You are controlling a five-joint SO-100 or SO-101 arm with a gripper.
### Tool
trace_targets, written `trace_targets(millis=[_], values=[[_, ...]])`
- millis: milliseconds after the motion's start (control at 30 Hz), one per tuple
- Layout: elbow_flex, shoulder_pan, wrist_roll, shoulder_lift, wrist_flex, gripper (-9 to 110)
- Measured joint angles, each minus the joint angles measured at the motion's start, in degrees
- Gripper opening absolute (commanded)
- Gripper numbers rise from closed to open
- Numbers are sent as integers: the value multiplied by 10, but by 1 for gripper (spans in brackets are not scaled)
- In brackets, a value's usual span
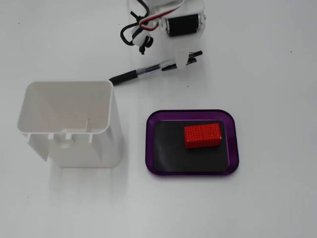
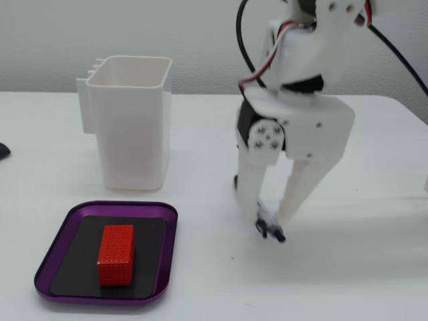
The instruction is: Pick up the pen and put it in the pen holder.
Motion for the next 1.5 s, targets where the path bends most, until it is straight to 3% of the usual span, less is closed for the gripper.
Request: trace_targets(millis=[333, 533, 700, 900, 1067, 1233, 1500], values=[[-279, 13, 6, 137, 120, -1], [-445, 96, 40, 52, 160, -1], [-487, 103, 40, -5, 207, -1], [-358, 45, 36, 6, 211, -1], [-163, -39, 19, 140, 135, 0], [62, -47, 10, 287, 31, 0], [323, -50, 8, 321, -121, 14]])
